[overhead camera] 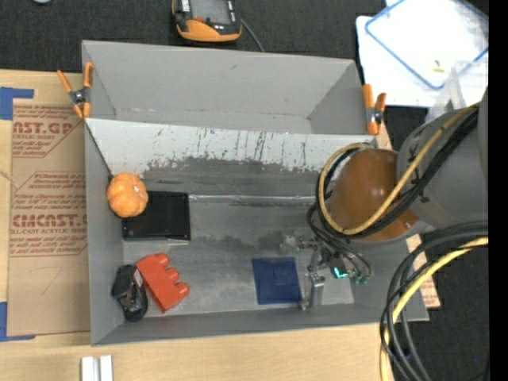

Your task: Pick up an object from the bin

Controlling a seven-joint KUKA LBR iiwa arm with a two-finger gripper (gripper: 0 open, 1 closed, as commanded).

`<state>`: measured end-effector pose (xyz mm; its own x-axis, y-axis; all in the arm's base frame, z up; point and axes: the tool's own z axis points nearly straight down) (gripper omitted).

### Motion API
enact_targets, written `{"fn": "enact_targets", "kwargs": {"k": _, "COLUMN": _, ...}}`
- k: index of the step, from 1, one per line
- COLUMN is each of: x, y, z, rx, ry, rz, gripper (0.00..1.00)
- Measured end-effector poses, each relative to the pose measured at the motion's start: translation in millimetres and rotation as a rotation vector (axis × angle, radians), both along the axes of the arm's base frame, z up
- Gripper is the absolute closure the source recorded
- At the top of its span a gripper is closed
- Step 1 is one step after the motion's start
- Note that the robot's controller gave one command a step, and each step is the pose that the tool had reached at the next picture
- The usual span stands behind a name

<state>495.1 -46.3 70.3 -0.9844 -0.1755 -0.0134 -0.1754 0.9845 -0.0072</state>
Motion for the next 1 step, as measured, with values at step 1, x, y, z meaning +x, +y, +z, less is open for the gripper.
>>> {"fn": "enact_targets", "kwargs": {"k": 1, "x": 0.6, "y": 0.2, "z": 0.8, "rx": 0.000, "ry": -0.002, "rz": 0.000, "gripper": 1.00}}
